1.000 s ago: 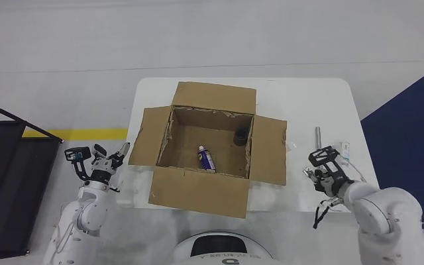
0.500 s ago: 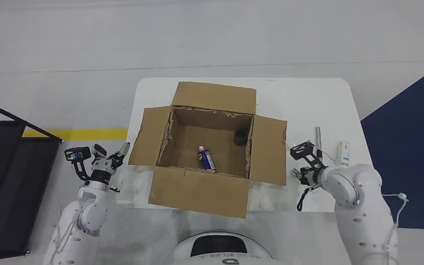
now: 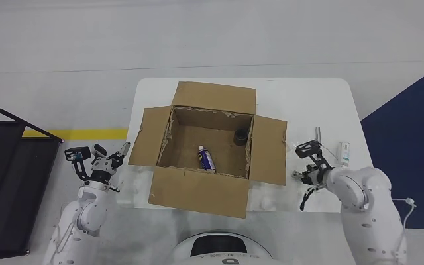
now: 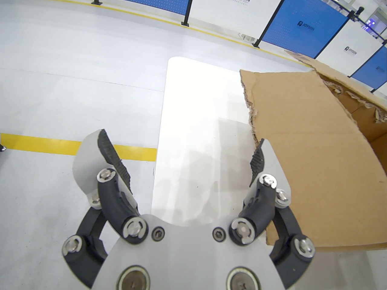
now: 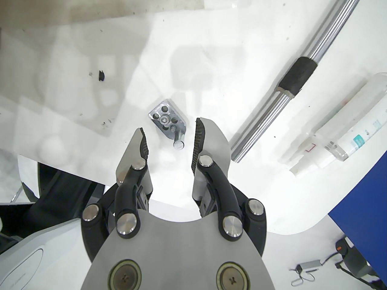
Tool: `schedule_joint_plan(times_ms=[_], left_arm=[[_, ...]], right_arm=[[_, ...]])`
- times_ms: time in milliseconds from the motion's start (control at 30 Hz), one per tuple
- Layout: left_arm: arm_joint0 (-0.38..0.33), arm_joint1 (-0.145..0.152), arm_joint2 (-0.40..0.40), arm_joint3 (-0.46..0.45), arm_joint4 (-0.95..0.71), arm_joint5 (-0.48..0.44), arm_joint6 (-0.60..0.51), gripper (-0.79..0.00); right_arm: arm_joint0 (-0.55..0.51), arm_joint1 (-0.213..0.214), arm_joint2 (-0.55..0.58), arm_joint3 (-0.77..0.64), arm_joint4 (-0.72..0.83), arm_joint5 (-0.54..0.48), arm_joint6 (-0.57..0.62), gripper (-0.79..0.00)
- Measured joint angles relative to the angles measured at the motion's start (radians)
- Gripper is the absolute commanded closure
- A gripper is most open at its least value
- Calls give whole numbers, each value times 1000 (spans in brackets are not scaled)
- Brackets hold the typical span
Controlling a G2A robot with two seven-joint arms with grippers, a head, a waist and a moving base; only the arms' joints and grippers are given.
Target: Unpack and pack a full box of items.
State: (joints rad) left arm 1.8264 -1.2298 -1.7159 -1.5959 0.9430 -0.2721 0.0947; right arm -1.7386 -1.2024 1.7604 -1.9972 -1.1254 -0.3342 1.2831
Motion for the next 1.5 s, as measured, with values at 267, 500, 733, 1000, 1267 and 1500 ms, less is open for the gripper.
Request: schedule_joint_plan(times_ms=[267, 500, 733, 1000, 1267, 1500], left_arm=[[0, 0, 0, 0, 0, 0, 0, -785], [0, 0, 0, 0, 0, 0, 0, -785], [0, 0, 0, 0, 0, 0, 0, -785], [0, 0, 0, 0, 0, 0, 0, -785], [0, 0, 0, 0, 0, 0, 0, -785], [0, 0, 0, 0, 0, 0, 0, -785]], right_arm=[[-115, -4, 182, -194, 242, -37, -349, -486], [-38, 8, 47, -243, 427, -183, -361, -483], [257, 11, -296, -151, 367, -89, -130, -437], [523, -19, -662, -21, 242, 81, 24, -391], [694, -77, -963, 167, 104, 239, 38, -416], [791, -117, -1035, 310, 132, 337, 29, -372]])
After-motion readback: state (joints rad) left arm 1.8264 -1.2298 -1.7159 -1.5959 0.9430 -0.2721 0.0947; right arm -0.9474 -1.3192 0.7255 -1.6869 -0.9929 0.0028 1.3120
